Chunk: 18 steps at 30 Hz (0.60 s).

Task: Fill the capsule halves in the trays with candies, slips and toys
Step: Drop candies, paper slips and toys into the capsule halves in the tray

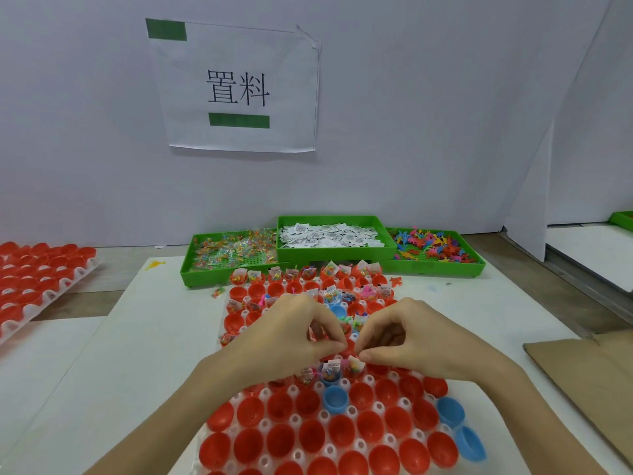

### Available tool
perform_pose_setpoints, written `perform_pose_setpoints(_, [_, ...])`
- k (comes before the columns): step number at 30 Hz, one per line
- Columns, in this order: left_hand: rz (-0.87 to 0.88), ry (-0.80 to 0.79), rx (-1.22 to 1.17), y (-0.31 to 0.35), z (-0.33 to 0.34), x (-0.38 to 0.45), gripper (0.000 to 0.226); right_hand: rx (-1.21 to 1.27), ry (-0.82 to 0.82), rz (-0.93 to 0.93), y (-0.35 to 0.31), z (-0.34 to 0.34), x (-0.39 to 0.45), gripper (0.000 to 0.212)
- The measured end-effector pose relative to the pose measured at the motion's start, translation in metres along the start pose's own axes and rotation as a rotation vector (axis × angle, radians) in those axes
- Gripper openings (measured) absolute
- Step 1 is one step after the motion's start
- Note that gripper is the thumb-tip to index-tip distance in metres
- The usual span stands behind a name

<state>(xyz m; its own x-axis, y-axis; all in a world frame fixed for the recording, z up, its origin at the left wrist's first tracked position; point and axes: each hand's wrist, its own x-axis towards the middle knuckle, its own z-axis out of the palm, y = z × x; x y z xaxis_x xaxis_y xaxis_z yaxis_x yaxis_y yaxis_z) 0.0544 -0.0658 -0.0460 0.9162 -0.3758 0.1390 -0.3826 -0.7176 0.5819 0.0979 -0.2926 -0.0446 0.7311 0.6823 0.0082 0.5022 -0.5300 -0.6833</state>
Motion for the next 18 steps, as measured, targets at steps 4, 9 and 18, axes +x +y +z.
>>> perform_pose_setpoints(4, [0.05,-0.063,0.015,0.001,0.004,0.0,0.01,-0.033,-0.005,-0.014,0.001,0.006,0.002,0.005])
perform_pose_setpoints(9, [0.09,-0.061,0.042,0.0,0.007,0.001,0.012,-0.071,0.0,-0.034,0.001,0.008,0.004,0.007])
perform_pose_setpoints(18, [-0.041,0.063,-0.086,-0.021,-0.024,0.002,0.013,0.005,0.249,-0.056,-0.004,-0.003,0.002,0.022])
